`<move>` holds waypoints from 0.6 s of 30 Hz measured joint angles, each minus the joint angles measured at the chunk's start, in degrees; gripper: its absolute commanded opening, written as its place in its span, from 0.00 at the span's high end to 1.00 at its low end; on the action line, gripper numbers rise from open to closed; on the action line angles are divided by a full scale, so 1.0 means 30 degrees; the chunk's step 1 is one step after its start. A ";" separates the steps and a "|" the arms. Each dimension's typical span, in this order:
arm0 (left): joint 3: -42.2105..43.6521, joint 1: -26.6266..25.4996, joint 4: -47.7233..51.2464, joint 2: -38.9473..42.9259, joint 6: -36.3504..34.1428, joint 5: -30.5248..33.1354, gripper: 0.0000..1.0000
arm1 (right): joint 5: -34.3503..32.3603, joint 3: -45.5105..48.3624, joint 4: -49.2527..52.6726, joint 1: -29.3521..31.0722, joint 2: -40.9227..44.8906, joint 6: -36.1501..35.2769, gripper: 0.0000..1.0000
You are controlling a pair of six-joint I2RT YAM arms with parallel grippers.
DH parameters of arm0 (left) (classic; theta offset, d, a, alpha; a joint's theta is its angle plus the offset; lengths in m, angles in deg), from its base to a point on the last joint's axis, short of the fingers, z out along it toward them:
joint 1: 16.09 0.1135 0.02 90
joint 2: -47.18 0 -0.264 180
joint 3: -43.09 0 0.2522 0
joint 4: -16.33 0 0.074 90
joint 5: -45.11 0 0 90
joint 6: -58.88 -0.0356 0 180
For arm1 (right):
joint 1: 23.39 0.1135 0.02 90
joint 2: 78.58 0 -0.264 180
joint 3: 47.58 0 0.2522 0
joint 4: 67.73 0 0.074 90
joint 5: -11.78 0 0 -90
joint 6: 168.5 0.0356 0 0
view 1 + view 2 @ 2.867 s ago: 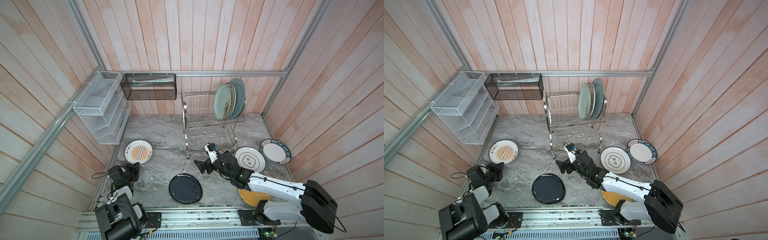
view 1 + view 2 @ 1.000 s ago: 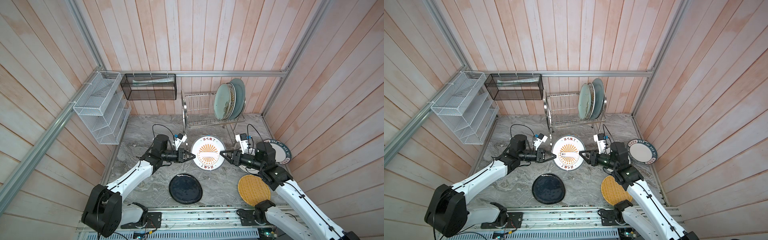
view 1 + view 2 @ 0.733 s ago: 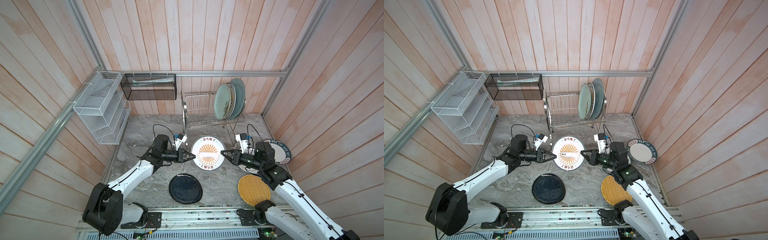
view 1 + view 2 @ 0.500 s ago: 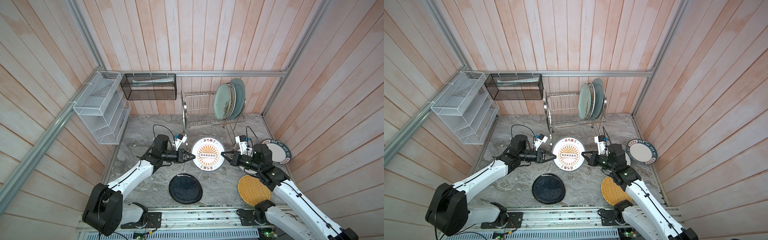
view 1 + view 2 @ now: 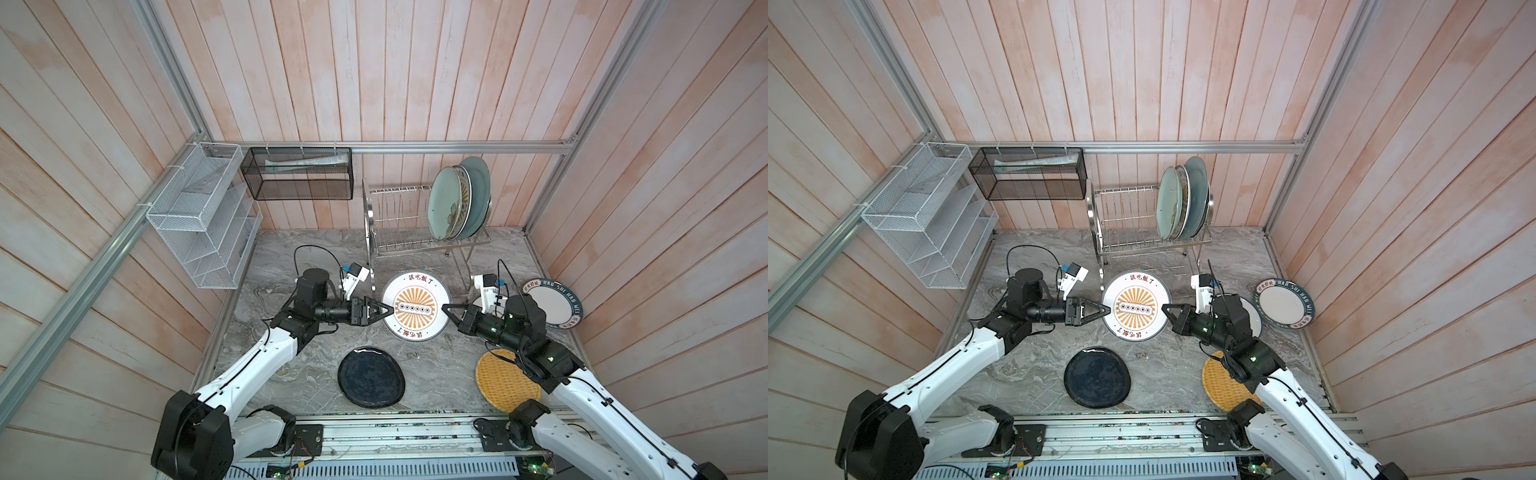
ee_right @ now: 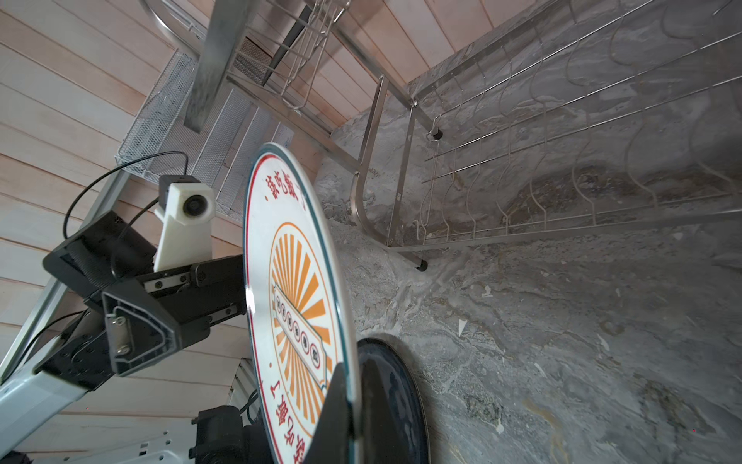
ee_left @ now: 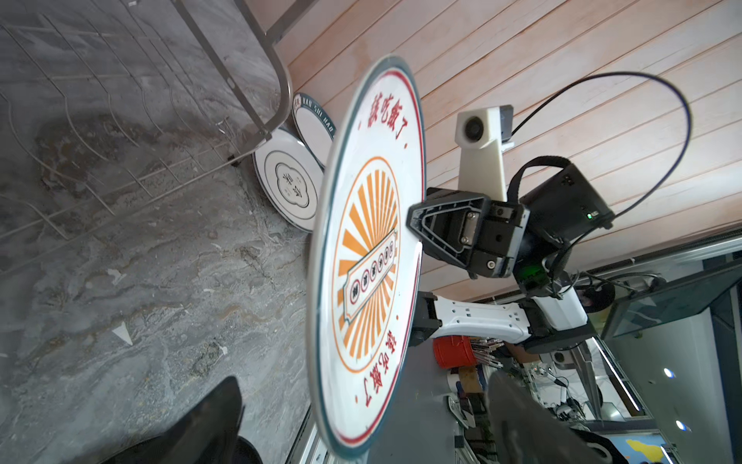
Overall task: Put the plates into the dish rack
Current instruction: 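Raise the sunburst plate toward the right gripper while the right gripper grasps its rim, then carry the sunburst plate into the rack with the right gripper while the left withdraws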
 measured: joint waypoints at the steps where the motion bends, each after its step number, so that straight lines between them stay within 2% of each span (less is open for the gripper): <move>1: 0.0007 0.0211 0.0029 0.0379 -0.0022 0.0211 0.00 | -0.0204 -0.0189 0.0299 0.0007 0.0109 -0.0015 1.00; 5: 0.0015 0.0962 0.0648 0.2186 -0.0525 0.1931 0.00 | -0.1049 -0.1763 0.1778 0.0000 0.0495 -0.0291 1.00; 10: 0.0015 0.0991 0.1778 0.4583 -0.1523 0.4386 0.00 | -0.1362 -0.4772 0.2973 0.0007 0.0335 -0.0896 1.00; 18: 0.0984 0.0991 0.4503 0.9071 -0.3395 0.9384 0.00 | -0.1836 -1.0958 0.3891 0.0007 -0.2324 -0.2280 1.00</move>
